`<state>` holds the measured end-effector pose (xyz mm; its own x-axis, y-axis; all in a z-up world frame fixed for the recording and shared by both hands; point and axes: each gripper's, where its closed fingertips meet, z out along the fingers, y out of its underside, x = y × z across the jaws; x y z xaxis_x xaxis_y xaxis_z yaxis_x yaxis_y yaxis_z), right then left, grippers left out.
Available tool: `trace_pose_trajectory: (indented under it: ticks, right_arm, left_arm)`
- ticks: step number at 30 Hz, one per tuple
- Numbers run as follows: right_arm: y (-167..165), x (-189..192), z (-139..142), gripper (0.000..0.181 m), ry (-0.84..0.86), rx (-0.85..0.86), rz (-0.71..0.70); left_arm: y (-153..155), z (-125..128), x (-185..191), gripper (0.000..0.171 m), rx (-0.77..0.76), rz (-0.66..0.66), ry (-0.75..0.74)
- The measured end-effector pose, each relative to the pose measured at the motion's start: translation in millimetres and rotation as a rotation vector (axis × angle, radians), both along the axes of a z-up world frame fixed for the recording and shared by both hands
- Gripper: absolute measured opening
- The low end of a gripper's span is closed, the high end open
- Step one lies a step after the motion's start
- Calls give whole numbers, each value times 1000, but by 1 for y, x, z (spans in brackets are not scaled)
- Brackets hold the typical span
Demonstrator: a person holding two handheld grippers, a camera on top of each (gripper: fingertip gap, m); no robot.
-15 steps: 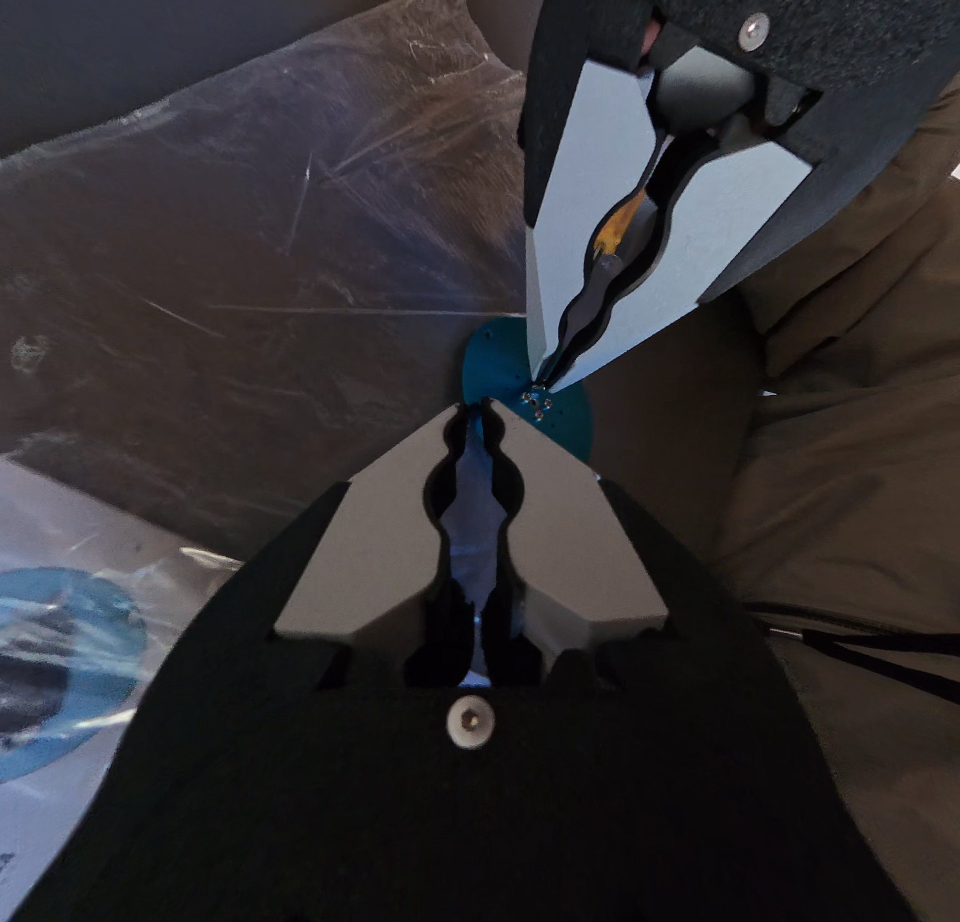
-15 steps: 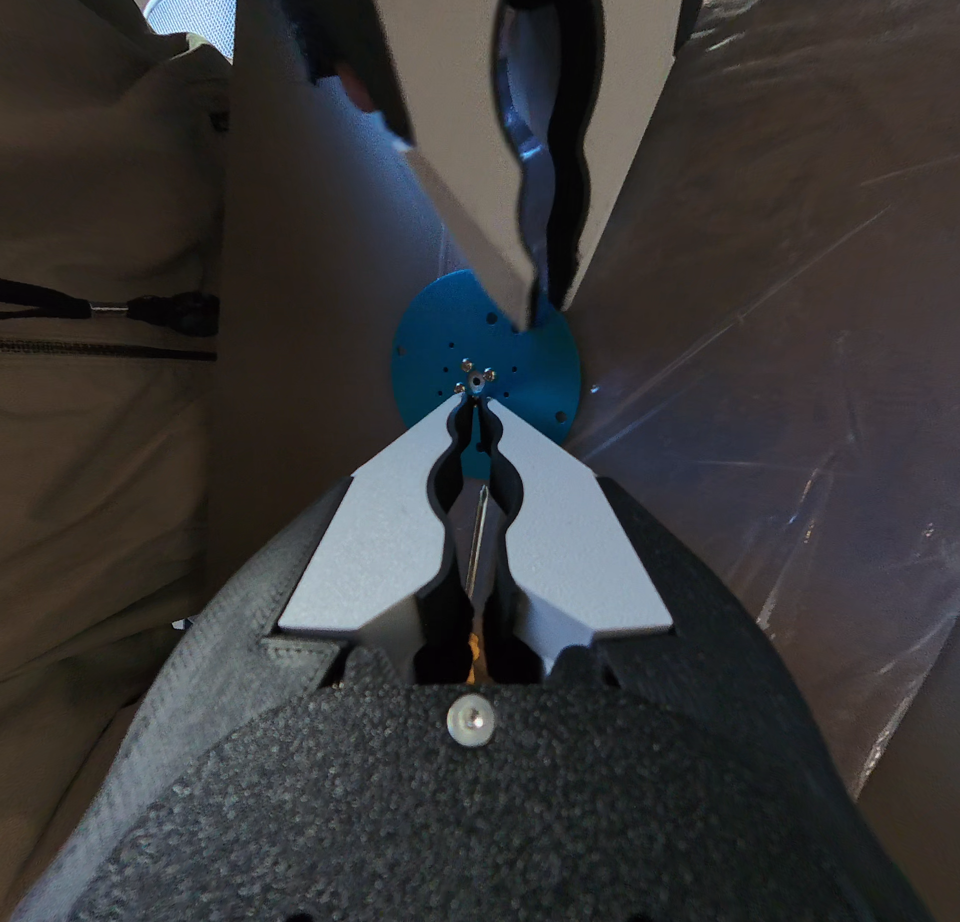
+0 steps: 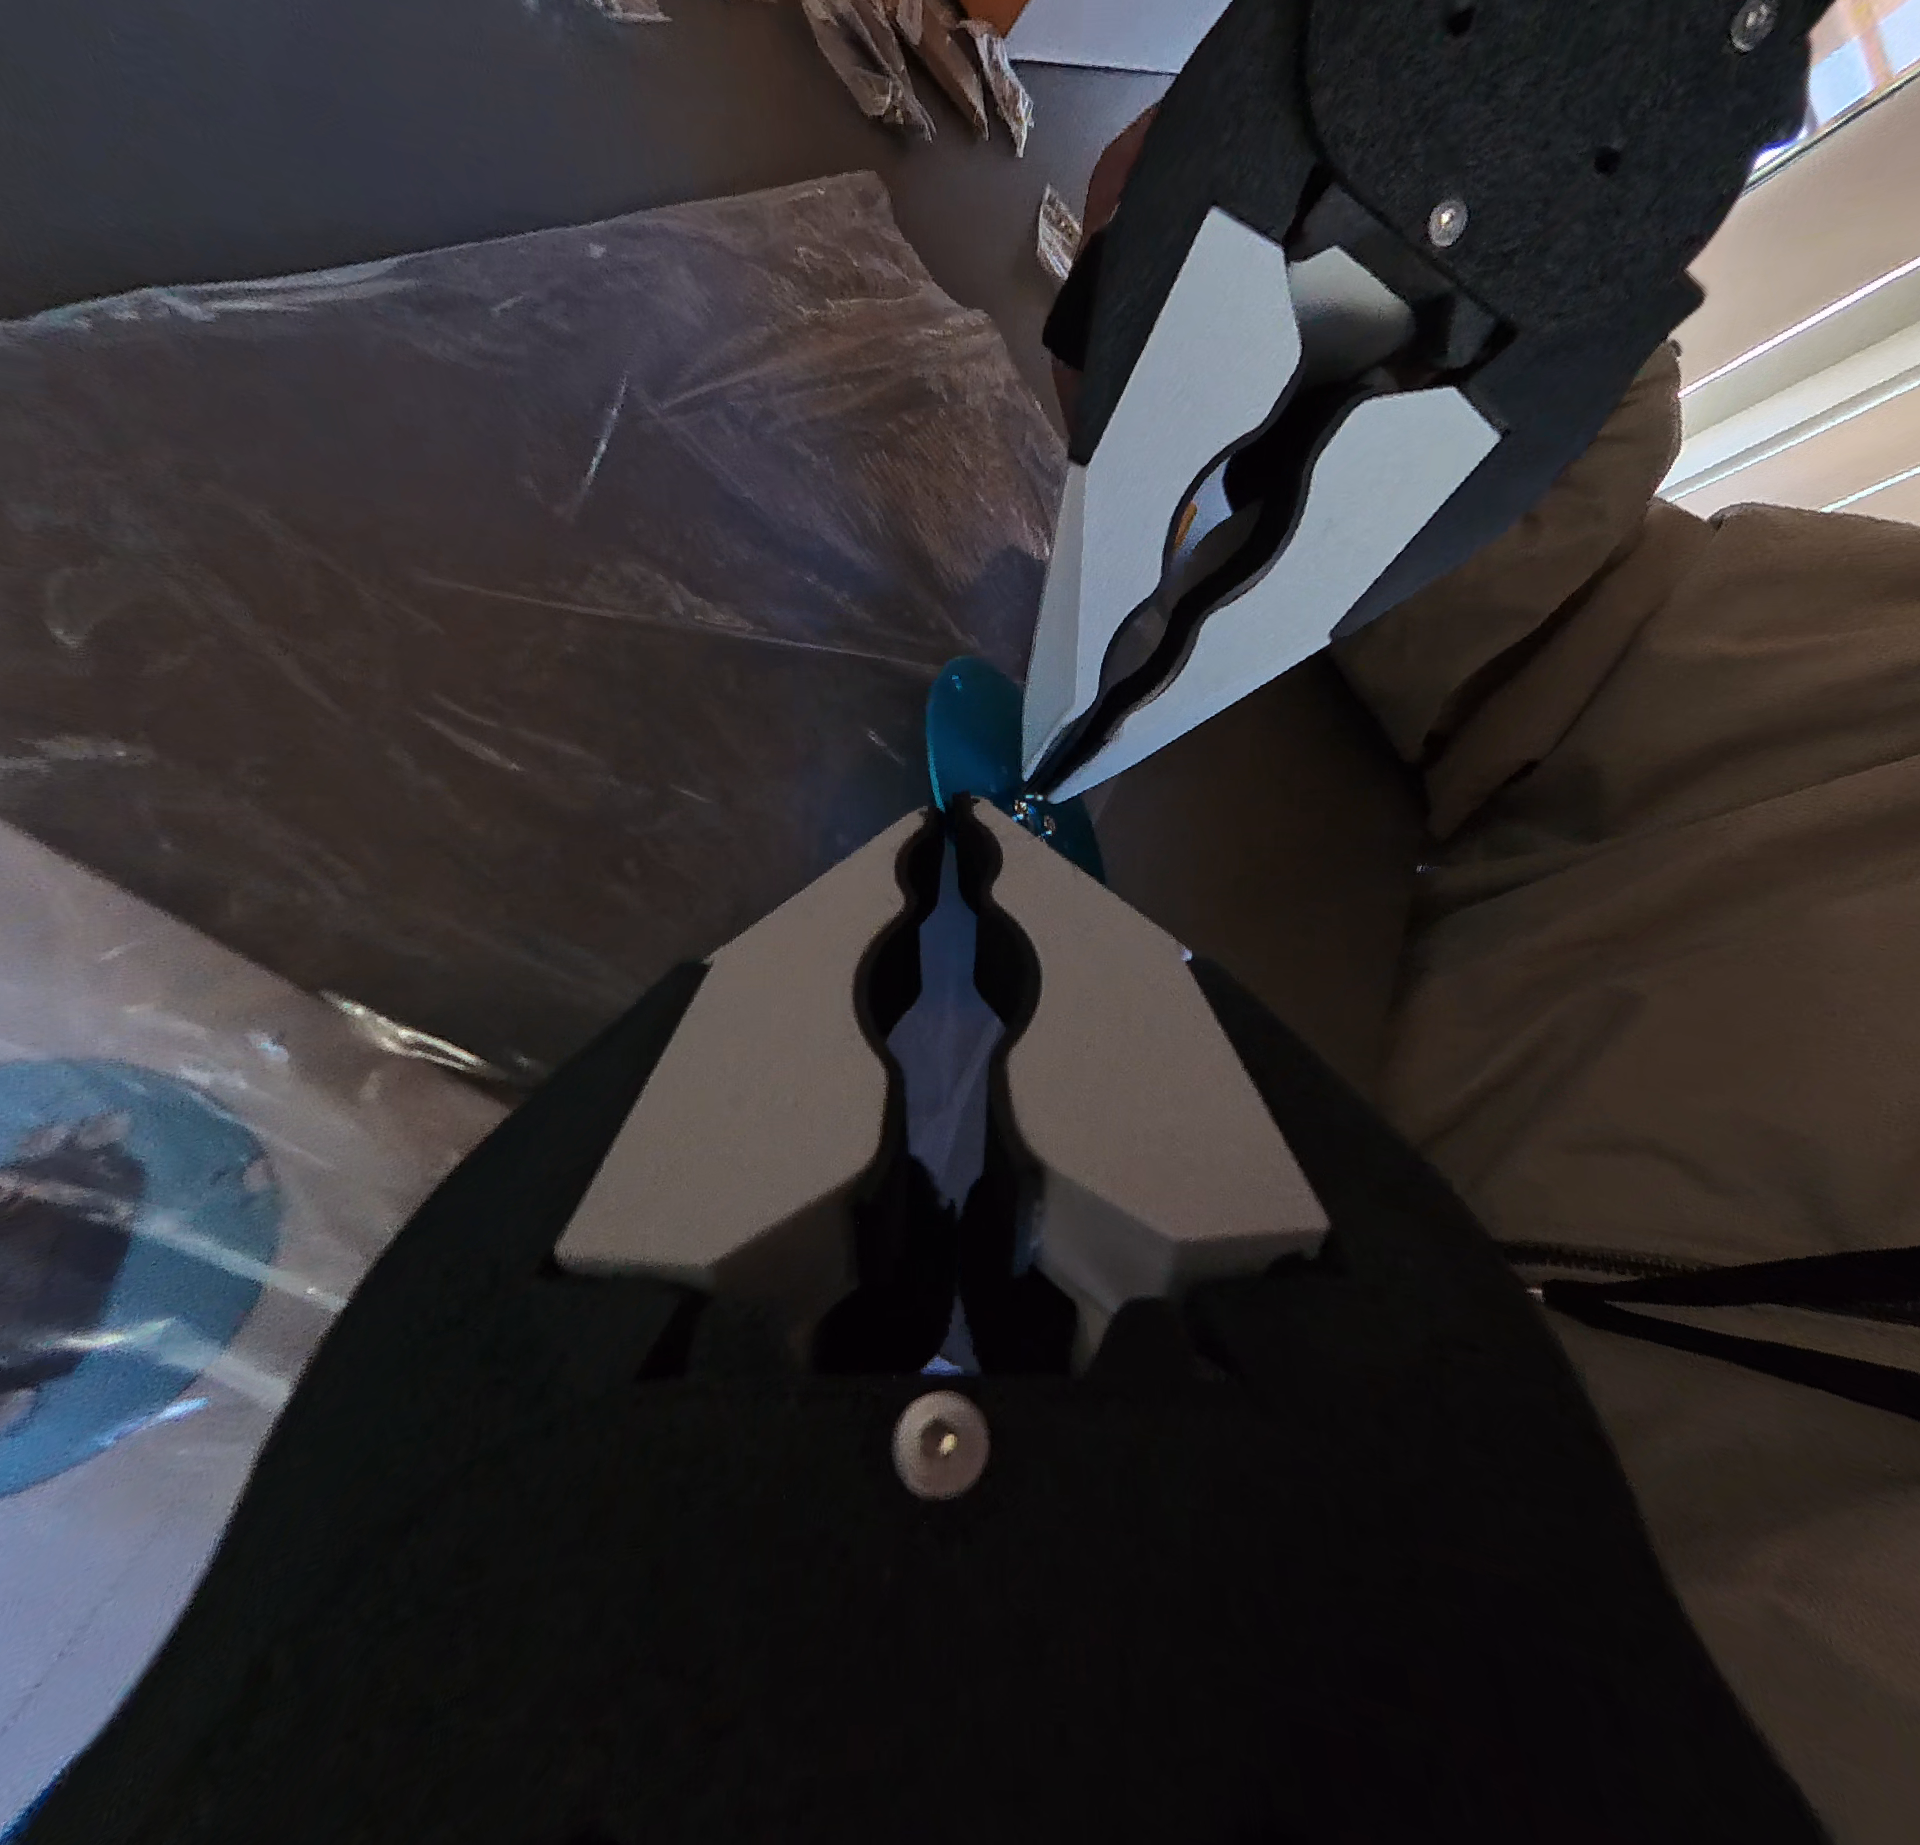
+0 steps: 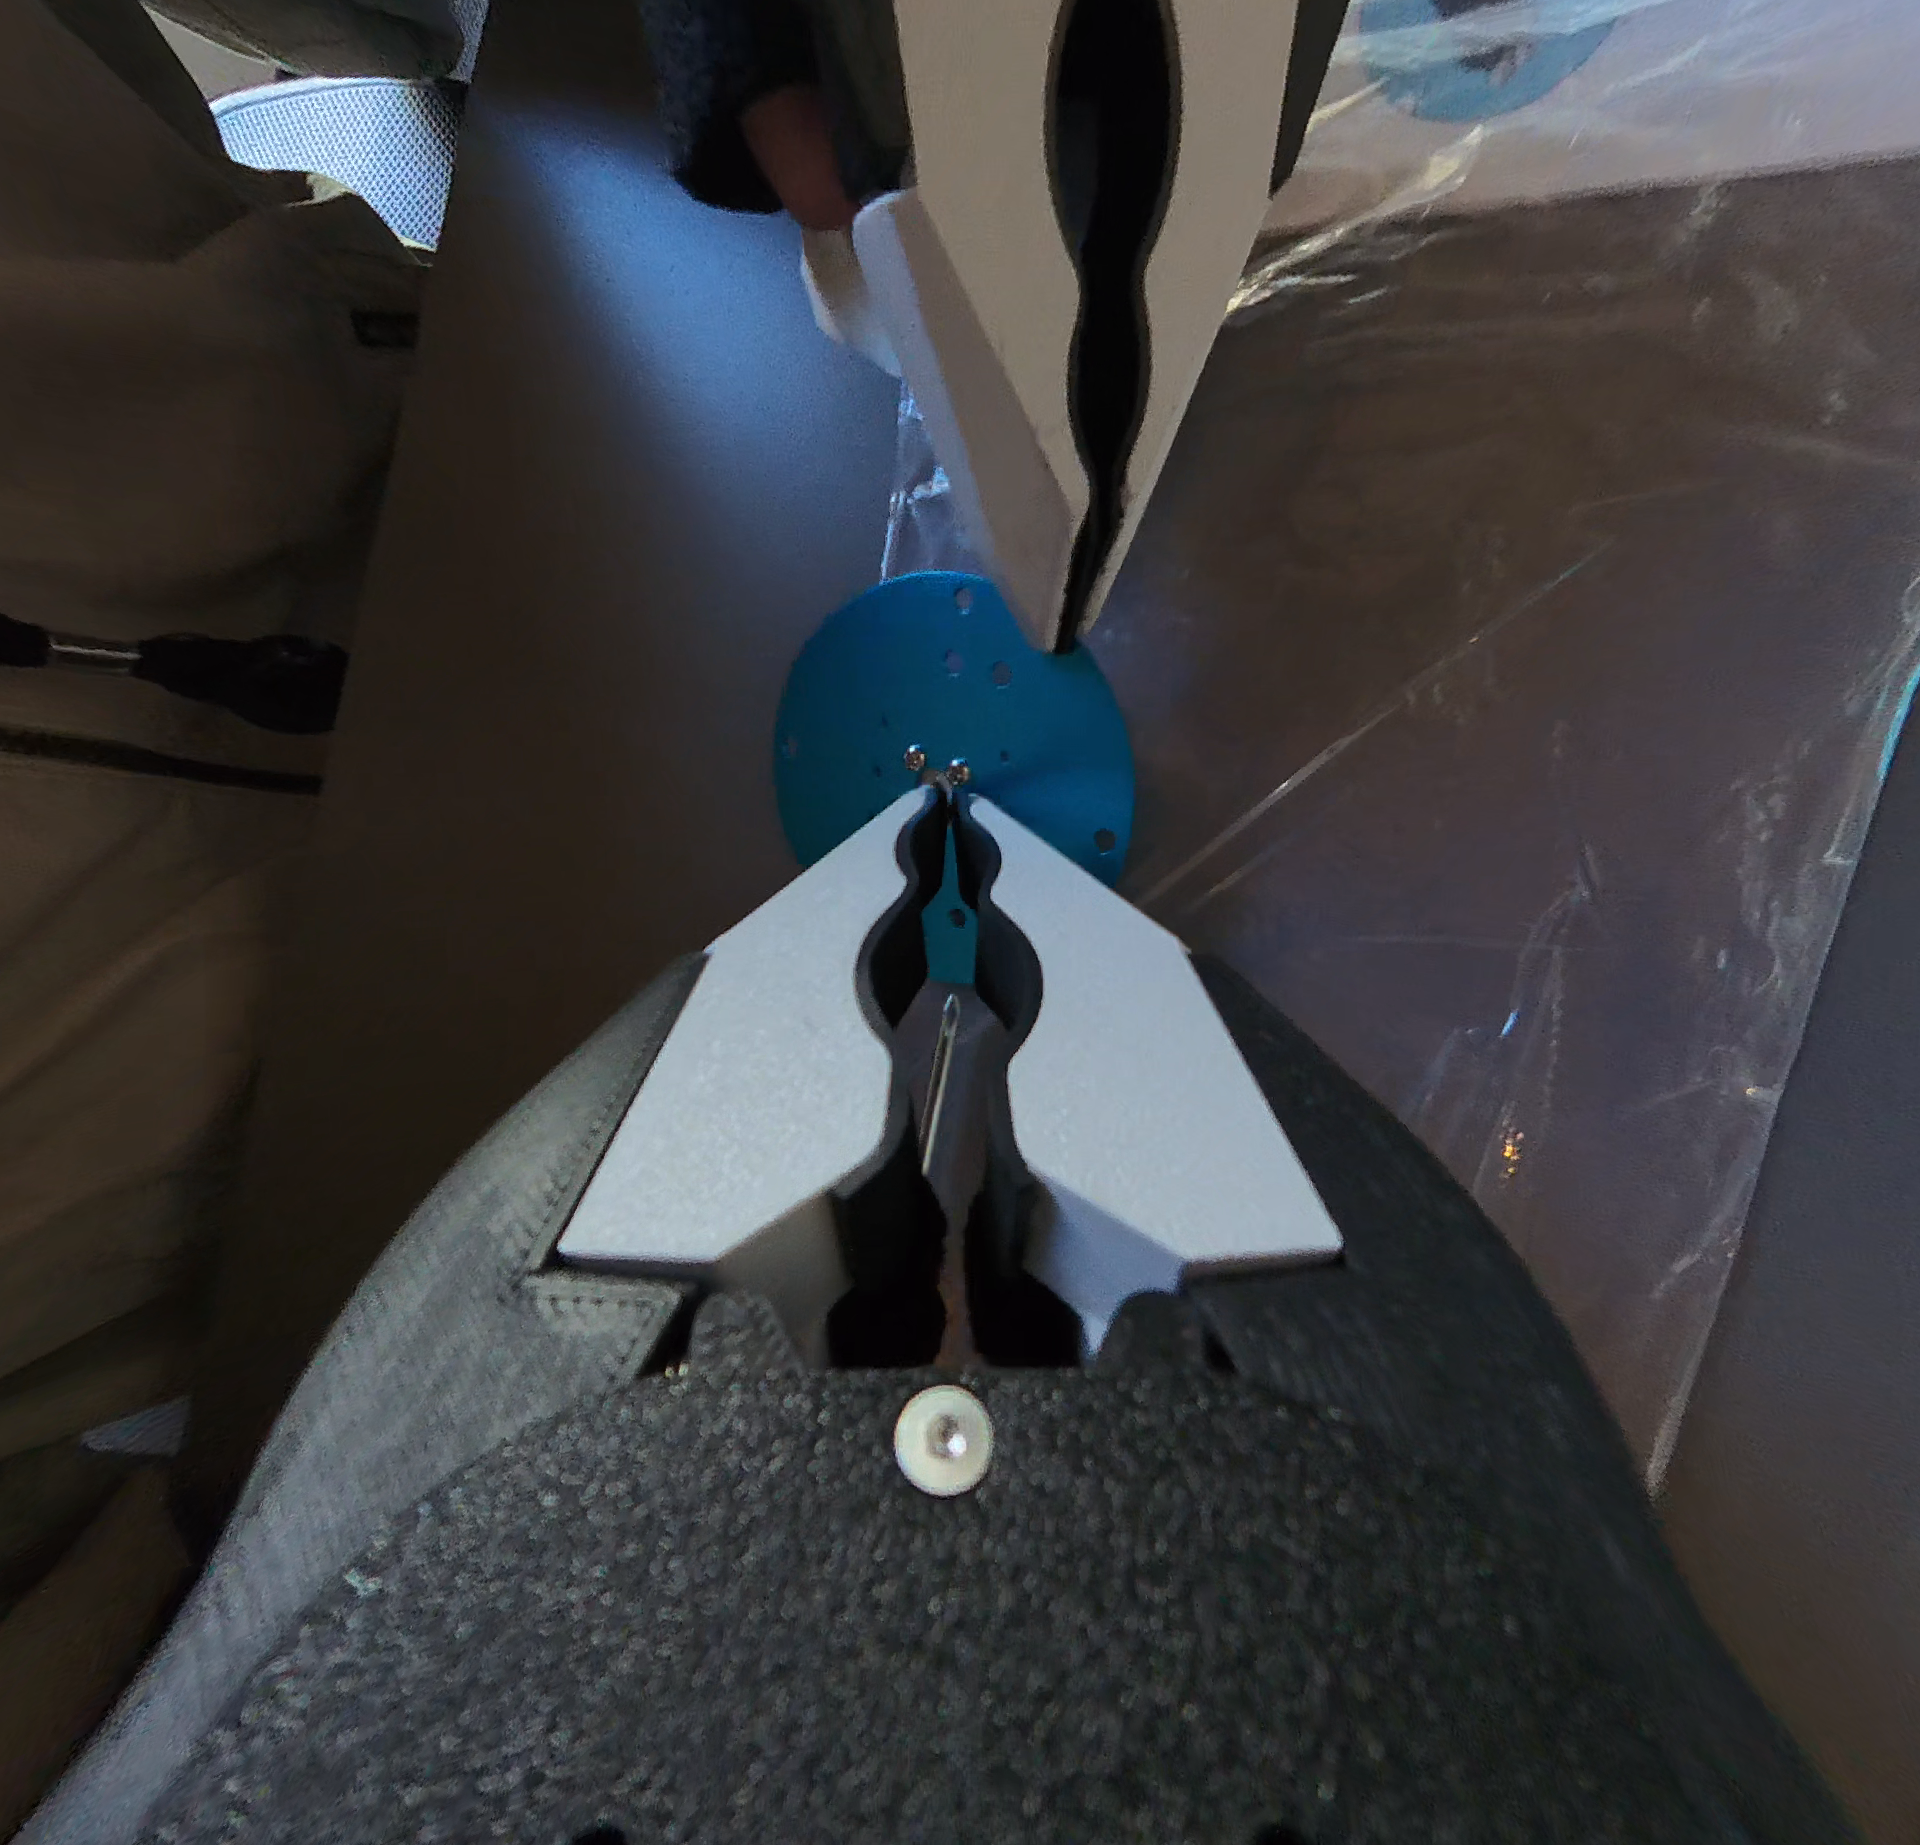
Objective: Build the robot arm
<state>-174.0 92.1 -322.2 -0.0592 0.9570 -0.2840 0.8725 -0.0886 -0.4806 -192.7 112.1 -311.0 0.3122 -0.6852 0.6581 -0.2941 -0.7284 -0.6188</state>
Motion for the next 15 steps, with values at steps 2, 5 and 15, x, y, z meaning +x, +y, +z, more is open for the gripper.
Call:
trace_pose_trajectory:
  ticks: [2, 5, 15]
  right_arm:
    - [1, -1, -1, 0, -1, -10, -3]
    - [2, -1, -2, 0, 4, -19, -9]
    - [3, -1, -4, 0, 39, 22, 13]
  left_arm:
    - [1, -1, -1, 2, -4, 11, 3]
    - [3, -3, -2, 2, -7, 23, 12]
    - [5, -9, -2, 2, -25, 42, 49]
